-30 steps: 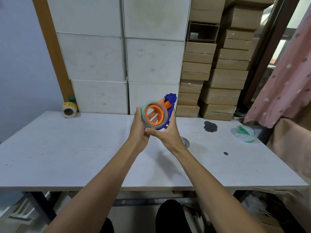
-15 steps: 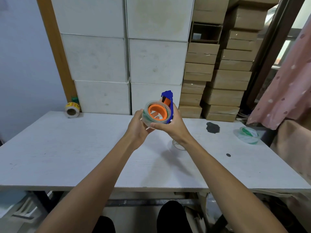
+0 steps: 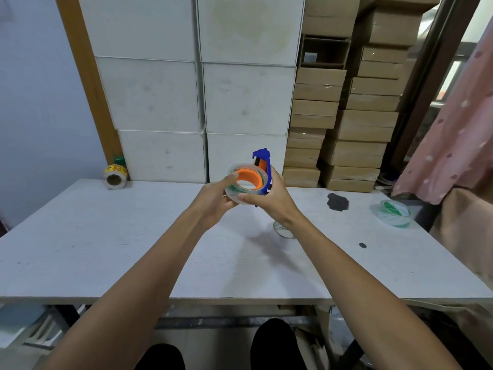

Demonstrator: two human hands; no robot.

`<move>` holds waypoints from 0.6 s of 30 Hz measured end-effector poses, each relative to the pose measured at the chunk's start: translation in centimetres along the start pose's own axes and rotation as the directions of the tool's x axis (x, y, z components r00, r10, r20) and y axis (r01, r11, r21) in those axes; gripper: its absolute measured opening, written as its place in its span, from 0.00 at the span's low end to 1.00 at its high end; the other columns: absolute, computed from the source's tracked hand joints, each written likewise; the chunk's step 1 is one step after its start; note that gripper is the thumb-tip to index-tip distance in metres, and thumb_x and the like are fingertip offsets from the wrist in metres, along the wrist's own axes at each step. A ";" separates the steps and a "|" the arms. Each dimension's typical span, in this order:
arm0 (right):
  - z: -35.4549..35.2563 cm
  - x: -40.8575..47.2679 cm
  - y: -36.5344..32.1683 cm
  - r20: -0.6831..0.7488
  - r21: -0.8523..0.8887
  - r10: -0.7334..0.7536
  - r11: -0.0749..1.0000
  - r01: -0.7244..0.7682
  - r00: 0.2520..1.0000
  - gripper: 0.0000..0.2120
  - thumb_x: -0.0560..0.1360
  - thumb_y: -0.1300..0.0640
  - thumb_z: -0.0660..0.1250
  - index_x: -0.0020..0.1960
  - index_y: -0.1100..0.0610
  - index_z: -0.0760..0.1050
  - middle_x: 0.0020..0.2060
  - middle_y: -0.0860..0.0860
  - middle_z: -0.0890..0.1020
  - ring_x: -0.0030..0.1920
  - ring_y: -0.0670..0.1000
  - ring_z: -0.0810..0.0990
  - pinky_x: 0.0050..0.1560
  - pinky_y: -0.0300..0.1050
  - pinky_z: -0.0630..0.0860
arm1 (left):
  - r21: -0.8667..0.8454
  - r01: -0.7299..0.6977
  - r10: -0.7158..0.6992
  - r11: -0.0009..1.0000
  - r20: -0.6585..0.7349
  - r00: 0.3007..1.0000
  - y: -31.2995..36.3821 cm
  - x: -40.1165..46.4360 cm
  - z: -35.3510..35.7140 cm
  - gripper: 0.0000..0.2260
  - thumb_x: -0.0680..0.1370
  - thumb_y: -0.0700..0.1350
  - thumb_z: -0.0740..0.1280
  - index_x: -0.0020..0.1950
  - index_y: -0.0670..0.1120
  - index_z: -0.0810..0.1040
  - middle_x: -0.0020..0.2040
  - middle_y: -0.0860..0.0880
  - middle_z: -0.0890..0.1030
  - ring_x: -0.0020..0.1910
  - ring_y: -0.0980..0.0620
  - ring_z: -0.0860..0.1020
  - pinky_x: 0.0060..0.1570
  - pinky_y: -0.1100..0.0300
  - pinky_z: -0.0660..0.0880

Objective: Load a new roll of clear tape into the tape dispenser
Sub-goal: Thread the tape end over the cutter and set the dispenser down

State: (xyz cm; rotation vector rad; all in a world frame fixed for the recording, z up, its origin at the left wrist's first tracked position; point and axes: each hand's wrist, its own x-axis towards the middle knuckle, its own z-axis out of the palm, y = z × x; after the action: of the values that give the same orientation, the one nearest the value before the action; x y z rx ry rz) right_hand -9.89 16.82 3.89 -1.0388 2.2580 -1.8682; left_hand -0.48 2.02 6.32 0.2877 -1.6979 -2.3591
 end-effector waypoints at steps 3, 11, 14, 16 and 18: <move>0.0 0.0 0.0 -0.016 -0.008 0.001 1.000 -0.001 1.000 0.42 0.58 0.38 0.84 0.68 0.41 0.70 0.65 0.48 0.76 0.70 0.53 0.74 0.68 0.58 0.77 | 0.002 -0.018 0.018 1.000 -0.024 1.000 -0.1 0.2 -0.1 0.22 0.77 0.50 0.72 0.65 0.37 0.79 0.60 0.39 0.84 0.58 0.42 0.84 0.62 0.47 0.79; 0.0 -0.1 0.6 -0.024 -0.031 0.002 1.000 -0.003 1.000 0.48 0.57 0.39 0.82 0.73 0.42 0.65 0.67 0.48 0.71 0.69 0.49 0.72 0.68 0.49 0.75 | 0.059 -0.047 0.054 0.997 -0.130 0.990 -0.9 0.6 -0.2 0.22 0.77 0.50 0.72 0.66 0.41 0.75 0.60 0.37 0.83 0.51 0.39 0.86 0.58 0.44 0.81; 0.0 0.1 0.9 -0.033 -0.023 0.015 1.000 -0.016 0.999 0.48 0.57 0.38 0.82 0.72 0.42 0.65 0.67 0.48 0.71 0.69 0.49 0.72 0.68 0.50 0.75 | 0.054 -0.054 0.060 0.997 -0.110 0.992 -1.0 0.7 -0.6 0.21 0.77 0.50 0.72 0.66 0.40 0.76 0.61 0.38 0.83 0.54 0.40 0.86 0.59 0.43 0.80; 0.0 0.2 1.1 -0.036 -0.020 0.027 0.999 -0.028 0.999 0.49 0.57 0.38 0.82 0.73 0.43 0.65 0.68 0.49 0.71 0.69 0.49 0.72 0.68 0.51 0.75 | 0.064 -0.057 0.064 0.996 -0.109 0.992 -1.2 0.9 -0.8 0.20 0.78 0.50 0.71 0.65 0.40 0.78 0.62 0.39 0.83 0.56 0.39 0.85 0.61 0.42 0.79; 0.2 0.5 1.4 -0.037 -0.015 0.035 0.999 -0.035 0.999 0.49 0.57 0.38 0.82 0.73 0.44 0.65 0.68 0.49 0.71 0.68 0.48 0.72 0.69 0.52 0.75 | 0.073 -0.065 0.072 0.995 -0.098 0.993 -1.3 1.1 -1.0 0.18 0.79 0.50 0.70 0.65 0.41 0.79 0.64 0.40 0.82 0.59 0.40 0.84 0.62 0.43 0.79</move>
State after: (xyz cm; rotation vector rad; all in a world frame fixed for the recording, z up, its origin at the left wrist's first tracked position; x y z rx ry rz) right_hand -10.80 16.49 2.80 -0.9687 2.2986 -1.8743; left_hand -1.33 1.23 4.77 0.3480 -1.7171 -2.2022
